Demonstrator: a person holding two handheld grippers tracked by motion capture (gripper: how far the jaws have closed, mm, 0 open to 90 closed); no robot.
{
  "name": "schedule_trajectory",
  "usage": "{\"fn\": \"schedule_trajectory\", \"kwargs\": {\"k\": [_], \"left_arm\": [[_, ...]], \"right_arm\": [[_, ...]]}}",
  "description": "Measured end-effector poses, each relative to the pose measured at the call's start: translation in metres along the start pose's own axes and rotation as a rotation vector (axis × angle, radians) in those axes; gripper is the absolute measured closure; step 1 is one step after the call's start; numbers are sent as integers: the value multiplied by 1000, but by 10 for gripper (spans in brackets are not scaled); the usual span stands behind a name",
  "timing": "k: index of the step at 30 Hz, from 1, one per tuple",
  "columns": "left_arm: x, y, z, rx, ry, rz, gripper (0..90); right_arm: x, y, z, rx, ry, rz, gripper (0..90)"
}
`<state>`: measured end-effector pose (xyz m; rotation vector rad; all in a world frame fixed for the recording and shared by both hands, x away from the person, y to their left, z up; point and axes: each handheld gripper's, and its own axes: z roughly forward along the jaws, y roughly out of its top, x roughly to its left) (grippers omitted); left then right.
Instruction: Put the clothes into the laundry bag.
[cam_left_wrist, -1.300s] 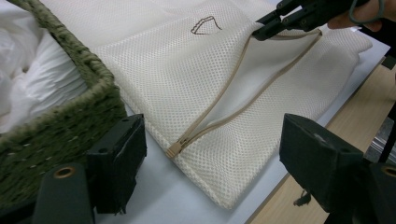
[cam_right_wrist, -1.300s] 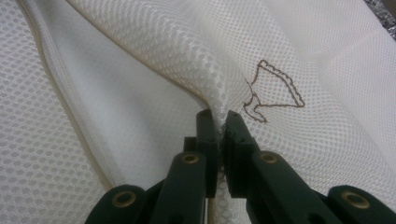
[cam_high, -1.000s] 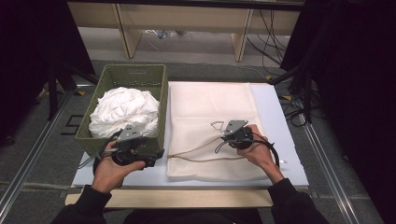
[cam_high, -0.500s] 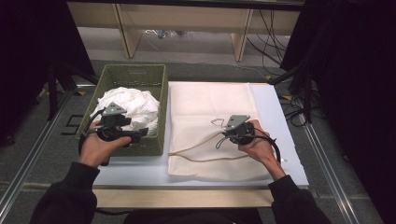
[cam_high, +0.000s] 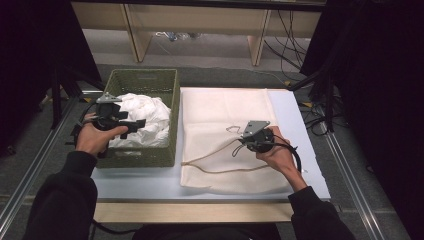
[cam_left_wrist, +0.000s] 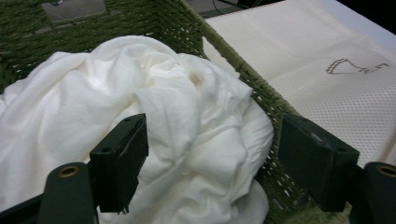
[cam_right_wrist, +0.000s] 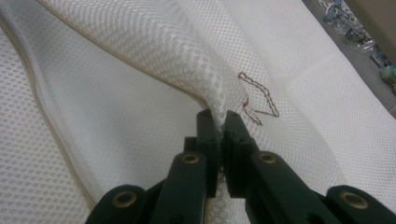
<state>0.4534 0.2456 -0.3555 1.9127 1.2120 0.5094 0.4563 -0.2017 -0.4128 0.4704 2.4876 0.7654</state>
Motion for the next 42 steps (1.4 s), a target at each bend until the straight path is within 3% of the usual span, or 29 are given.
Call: {"fn": "schedule_trajectory", "kwargs": {"k": [4, 7, 8, 10, 14, 16, 18, 20, 22, 27, 29, 30, 33, 36, 39, 42], "left_arm": [[13, 3, 8, 26, 22, -8, 232], [23, 4, 14, 75, 15, 8, 214], [26, 5, 17, 91, 14, 10, 190], [32, 5, 21, 100, 10, 10, 186], [35, 3, 31, 124, -44, -14, 173], [33, 2, 38, 133, -77, -11, 172], [30, 0, 43, 158, -113, -3, 164], [26, 0, 48, 196, -129, 50, 151], [24, 0, 52, 220, -113, 83, 151], [19, -1, 61, 280, -119, 102, 125], [19, 1, 62, 311, -120, 139, 120], [18, 1, 63, 301, -111, 146, 121], [19, 5, 65, 323, -94, 235, 147], [18, 5, 72, 322, -93, 236, 118], [19, 3, 78, 342, -96, 270, 82], [20, 1, 85, 350, -94, 269, 0]], "right_arm": [[1, 0, 0, -5, -1, 9, 878], [-1, 0, 0, 4, 2, -9, 878], [0, 0, 0, -2, 11, 15, 878], [0, 0, 0, -2, 0, 4, 878], [1, 0, 1, -2, 3, 18, 878], [2, -1, 1, 1, 3, 32, 878], [1, -1, 2, -2, 5, 13, 878], [1, -1, 2, 0, 7, 16, 878], [1, -1, 2, 0, 8, 12, 878], [1, -1, 2, 1, 11, 9, 878], [2, -1, 3, 0, 9, 17, 878], [2, -1, 3, 3, 9, 26, 878], [1, -1, 3, 3, 17, 3, 877], [2, -1, 3, 7, 17, 21, 877], [2, -1, 3, 1, 10, 18, 877], [-1, -1, 3, 9, 12, -23, 877]]}}
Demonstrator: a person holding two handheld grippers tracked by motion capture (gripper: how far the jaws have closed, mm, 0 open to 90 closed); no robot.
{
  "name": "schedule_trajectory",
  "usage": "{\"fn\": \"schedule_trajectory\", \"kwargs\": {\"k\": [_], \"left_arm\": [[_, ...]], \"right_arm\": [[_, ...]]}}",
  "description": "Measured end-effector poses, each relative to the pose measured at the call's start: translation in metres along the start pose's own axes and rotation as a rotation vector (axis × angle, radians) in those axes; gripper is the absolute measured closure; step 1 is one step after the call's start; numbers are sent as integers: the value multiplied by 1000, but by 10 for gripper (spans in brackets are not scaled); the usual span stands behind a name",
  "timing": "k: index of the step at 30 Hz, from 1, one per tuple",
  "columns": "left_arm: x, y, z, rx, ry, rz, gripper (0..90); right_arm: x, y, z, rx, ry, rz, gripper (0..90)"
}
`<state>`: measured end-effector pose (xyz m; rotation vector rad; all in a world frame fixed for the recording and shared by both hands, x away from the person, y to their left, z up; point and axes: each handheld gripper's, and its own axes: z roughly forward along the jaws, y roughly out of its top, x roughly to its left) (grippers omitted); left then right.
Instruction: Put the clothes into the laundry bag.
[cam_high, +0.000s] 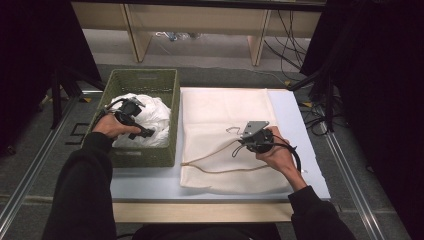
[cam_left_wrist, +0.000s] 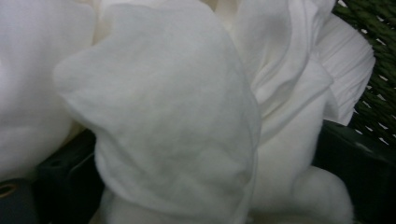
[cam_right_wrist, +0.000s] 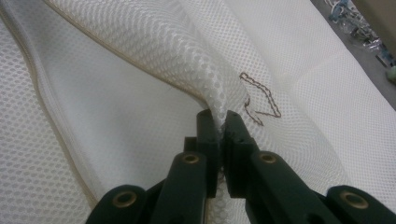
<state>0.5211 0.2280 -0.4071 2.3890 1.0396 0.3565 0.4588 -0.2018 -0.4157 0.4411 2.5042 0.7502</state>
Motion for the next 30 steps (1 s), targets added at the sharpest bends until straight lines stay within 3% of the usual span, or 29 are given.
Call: {"fn": "schedule_trajectory", "kwargs": {"k": [1, 4, 8, 9, 10, 11, 16, 17, 18, 20, 21, 23, 24, 27, 28, 30], "left_arm": [[-1, 0, 5, 2, 7, -12, 0], [-2, -1, 15, 52, -2, 23, 0], [-1, -5, 24, 50, -14, 7, 0], [0, -5, 25, 53, -16, 19, 0], [-1, -5, 26, 59, -14, 20, 0], [0, -6, 27, 63, -12, 33, 0], [0, -9, 32, 75, -21, 44, 0], [1, -9, 31, 97, -34, 60, 0], [-1, -12, 34, 76, -43, 45, 0], [-1, -18, 36, 79, -36, 91, 0], [-3, -20, 37, 73, -36, 83, 0], [-3, -21, 39, 83, -26, 99, 0], [-6, -19, 41, 108, 8, 124, 67], [-4, -17, 41, 123, 25, 148, 307], [-1, -15, 39, 139, 32, 163, 307], [-1, -15, 38, 102, 44, 114, 415]], "right_arm": [[0, 0, 0, 0, 0, 0, 877], [2, 0, -1, 8, -1, 30, 877], [3, 0, 0, -2, 9, 30, 877], [3, 0, 0, -2, 10, 28, 877], [1, 0, 1, -11, 10, -9, 877], [2, 0, 1, -3, 15, 15, 877], [4, 0, 1, -9, 6, 16, 877], [4, 0, 0, -3, 9, 23, 877], [4, 0, 0, -4, 9, 21, 877], [3, 0, 1, -12, 5, 12, 877], [1, 0, 1, -23, 0, -13, 877], [3, 0, 0, -6, 13, 18, 877], [4, 0, 0, -5, 6, 22, 877], [4, 0, 1, -12, 3, 12, 877], [2, 1, 1, -19, 2, -9, 877], [3, 0, 0, -12, 1, 13, 877]]}}
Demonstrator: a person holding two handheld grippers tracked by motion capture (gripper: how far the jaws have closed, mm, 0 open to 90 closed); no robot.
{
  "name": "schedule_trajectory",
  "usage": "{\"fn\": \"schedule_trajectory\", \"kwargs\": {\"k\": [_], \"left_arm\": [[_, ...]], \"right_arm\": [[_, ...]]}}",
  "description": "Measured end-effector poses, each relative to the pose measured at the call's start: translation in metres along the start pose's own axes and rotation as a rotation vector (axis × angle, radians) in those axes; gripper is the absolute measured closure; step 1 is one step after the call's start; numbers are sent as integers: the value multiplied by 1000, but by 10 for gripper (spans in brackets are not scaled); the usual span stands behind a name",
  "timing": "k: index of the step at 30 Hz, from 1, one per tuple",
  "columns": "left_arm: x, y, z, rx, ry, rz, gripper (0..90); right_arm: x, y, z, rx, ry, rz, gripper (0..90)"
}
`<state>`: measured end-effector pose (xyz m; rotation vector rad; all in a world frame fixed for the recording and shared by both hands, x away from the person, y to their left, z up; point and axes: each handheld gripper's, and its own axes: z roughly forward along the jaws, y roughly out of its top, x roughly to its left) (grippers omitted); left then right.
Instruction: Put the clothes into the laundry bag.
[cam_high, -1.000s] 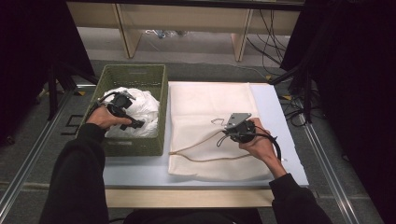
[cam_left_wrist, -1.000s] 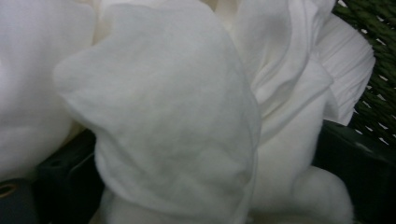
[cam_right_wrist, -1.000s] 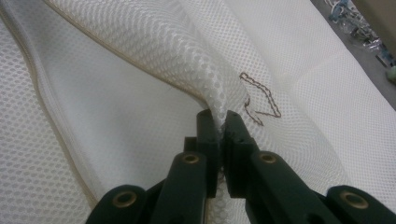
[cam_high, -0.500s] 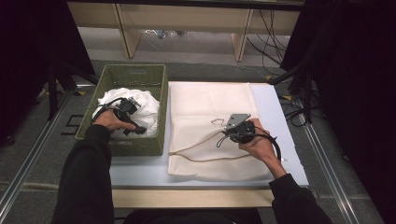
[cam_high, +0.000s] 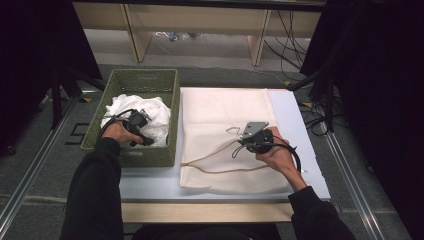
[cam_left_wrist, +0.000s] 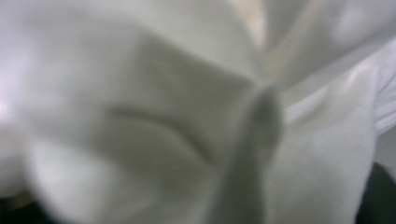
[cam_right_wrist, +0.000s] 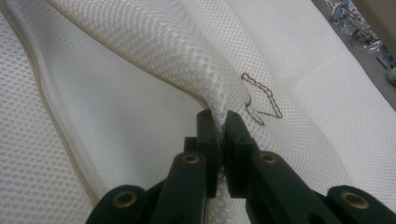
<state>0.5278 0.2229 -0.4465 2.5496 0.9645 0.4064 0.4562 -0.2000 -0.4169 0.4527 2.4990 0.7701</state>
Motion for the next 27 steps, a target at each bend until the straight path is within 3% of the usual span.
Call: {"fn": "schedule_trajectory", "kwargs": {"k": [1, 3, 5, 7, 10, 11, 16, 23, 25, 26, 27], "left_arm": [[0, 0, -2, 7, -4, -32, 443], [3, 2, -3, -5, 33, -60, 464], [2, 5, -2, -20, 62, -121, 447], [0, 7, 0, -4, 51, -115, 333], [1, 5, 2, -24, 60, -99, 158], [1, 4, 2, -19, 52, -78, 140], [-2, 3, 14, -1, 31, -62, 3], [-2, 4, 24, 18, 39, -62, 18], [-1, 4, 21, 16, 37, -62, 163], [-1, 5, 19, 28, 38, -45, 311], [0, 6, 16, 49, 46, -19, 311]], "right_arm": [[0, 0, 0, 0, 0, 2, 877], [0, 0, 0, -1, 1, -7, 877], [0, 0, 1, 0, 4, -6, 877], [0, 0, 1, -1, 2, -10, 877], [0, 0, 0, -1, 1, -4, 876], [1, -1, 0, 5, 3, 8, 876], [0, 0, 1, -5, -4, -10, 876], [3, -1, 0, 10, 0, 31, 876], [2, -1, 0, 8, 1, 22, 876], [1, -1, 0, 18, -9, 8, 876], [1, -1, 0, 18, -9, 8, 876]]}}
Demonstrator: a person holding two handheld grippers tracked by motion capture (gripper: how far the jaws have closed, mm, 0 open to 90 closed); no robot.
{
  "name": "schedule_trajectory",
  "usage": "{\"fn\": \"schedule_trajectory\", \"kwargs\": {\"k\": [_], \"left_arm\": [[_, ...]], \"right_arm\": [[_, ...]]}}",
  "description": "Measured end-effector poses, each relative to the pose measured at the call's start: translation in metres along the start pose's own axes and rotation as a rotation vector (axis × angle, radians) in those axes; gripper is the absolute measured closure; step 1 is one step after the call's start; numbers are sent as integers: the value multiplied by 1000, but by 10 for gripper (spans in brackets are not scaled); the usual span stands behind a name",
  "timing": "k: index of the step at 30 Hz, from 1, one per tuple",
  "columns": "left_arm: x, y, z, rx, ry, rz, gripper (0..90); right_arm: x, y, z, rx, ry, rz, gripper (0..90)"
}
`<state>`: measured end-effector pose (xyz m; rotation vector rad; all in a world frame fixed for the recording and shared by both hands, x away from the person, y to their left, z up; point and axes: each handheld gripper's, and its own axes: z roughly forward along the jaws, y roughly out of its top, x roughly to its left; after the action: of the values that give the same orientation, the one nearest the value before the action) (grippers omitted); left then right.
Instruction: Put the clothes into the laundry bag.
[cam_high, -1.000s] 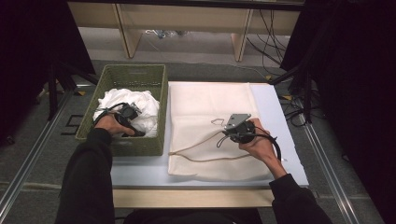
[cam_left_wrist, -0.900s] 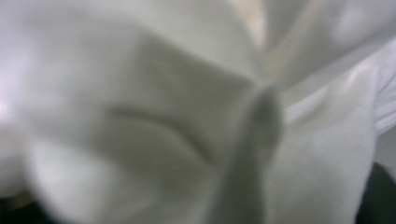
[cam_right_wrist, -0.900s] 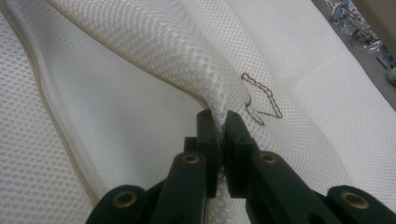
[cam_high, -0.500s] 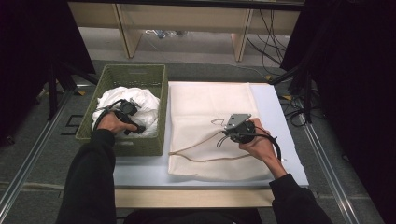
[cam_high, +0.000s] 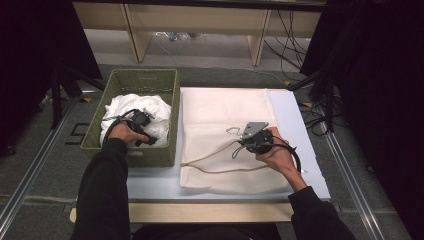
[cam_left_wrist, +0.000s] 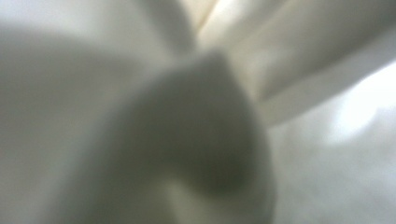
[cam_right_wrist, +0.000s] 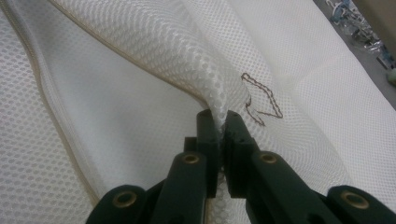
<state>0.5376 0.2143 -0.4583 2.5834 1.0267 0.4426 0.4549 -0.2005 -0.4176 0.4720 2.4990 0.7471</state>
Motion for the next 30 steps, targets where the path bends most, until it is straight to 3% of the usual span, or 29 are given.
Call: {"fn": "schedule_trajectory", "kwargs": {"k": [2, 3, 4, 6, 7, 8, 9, 14, 16, 17, 19, 20, 21, 24, 25, 26, 28, 30], "left_arm": [[0, 2, -4, 5, 13, 2, 433], [1, 1, -5, 0, 16, -1, 458], [0, 0, -4, -26, 13, -33, 489], [2, 1, -9, -15, 28, -12, 522], [0, 1, -12, -35, 34, -35, 531], [2, 1, -15, -32, 38, -25, 537], [1, 1, -18, -65, 46, -69, 539], [7, 2, -35, -141, 71, -122, 542], [12, 5, -42, -177, 102, -105, 542], [12, 6, -43, -213, 101, -138, 542], [14, 9, -52, -185, 110, -145, 544], [13, 9, -52, -233, 116, -163, 544], [14, 9, -55, -228, 112, -156, 543], [15, 8, -62, -244, 107, -201, 543], [16, 8, -68, -222, 100, -210, 543], [16, 9, -71, -222, 100, -215, 543], [17, 10, -79, -219, 104, -206, 543], [17, 10, -87, -238, 102, -209, 543]], "right_arm": [[-1, 0, 0, -5, -1, -12, 876], [-1, 0, 0, -7, -1, -17, 876], [-2, 0, 0, -8, 2, -16, 876], [-1, 0, 0, -9, 3, -19, 876], [-1, 0, 0, -9, 3, -19, 876], [-1, 0, 0, -10, 2, -18, 876], [0, 0, 0, -15, 9, 0, 876], [-2, -1, -2, -22, 9, 4, 876], [-1, 0, -1, -22, 10, 9, 876], [-2, 0, -1, -22, 12, 3, 876], [-1, 0, -1, -19, 12, 4, 876], [-1, 0, -2, -18, 11, 13, 877], [-3, 0, -2, -19, 17, 0, 877], [-4, 0, -3, -10, 7, -3, 876], [-4, -1, -3, -13, 3, -2, 876], [-1, 0, -2, -23, 10, 25, 876], [-2, 0, -2, -24, 11, 5, 877], [-2, 0, -3, -15, 17, 29, 877]]}}
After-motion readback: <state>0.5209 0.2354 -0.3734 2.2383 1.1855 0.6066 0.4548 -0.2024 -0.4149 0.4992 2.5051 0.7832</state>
